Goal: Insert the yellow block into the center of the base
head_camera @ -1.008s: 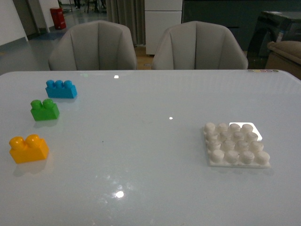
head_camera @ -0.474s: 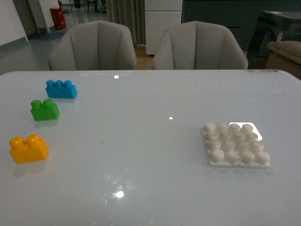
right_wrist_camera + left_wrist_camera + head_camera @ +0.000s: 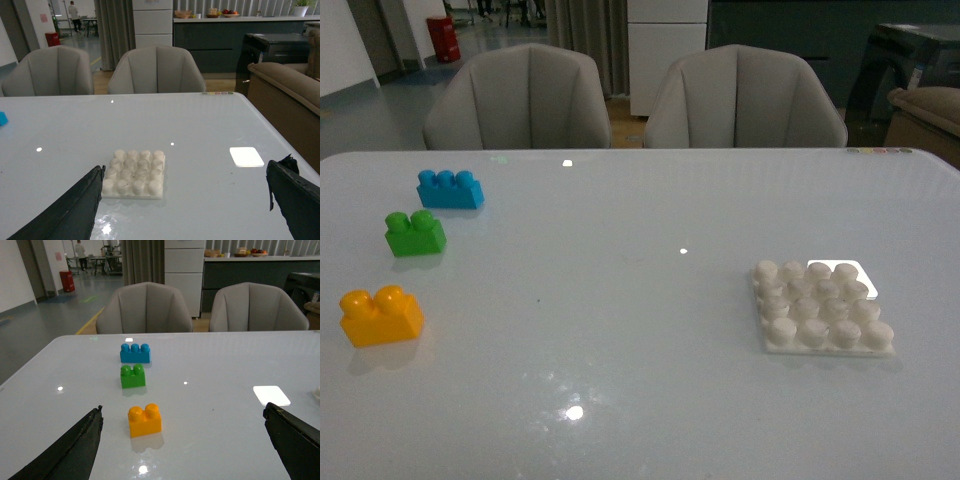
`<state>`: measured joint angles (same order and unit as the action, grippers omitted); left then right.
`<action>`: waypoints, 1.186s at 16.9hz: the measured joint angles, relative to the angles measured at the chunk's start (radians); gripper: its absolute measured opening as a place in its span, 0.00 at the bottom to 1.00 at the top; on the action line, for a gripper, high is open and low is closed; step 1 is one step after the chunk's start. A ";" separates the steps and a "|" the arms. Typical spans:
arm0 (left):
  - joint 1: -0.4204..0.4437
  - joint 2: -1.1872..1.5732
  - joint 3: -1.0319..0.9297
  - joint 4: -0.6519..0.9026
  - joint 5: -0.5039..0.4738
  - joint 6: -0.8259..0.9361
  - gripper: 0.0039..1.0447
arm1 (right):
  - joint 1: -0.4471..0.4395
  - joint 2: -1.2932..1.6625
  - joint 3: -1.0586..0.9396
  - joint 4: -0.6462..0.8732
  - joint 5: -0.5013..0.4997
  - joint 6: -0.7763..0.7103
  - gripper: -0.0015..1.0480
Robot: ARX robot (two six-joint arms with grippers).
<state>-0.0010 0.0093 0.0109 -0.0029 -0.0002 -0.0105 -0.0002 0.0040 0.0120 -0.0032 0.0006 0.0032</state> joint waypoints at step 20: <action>0.000 0.000 0.000 0.000 0.000 0.000 0.94 | 0.000 0.000 0.000 0.000 0.000 0.000 0.94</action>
<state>-0.0010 0.0093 0.0109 -0.0029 -0.0002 -0.0105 -0.0002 0.0040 0.0120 -0.0032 0.0006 0.0032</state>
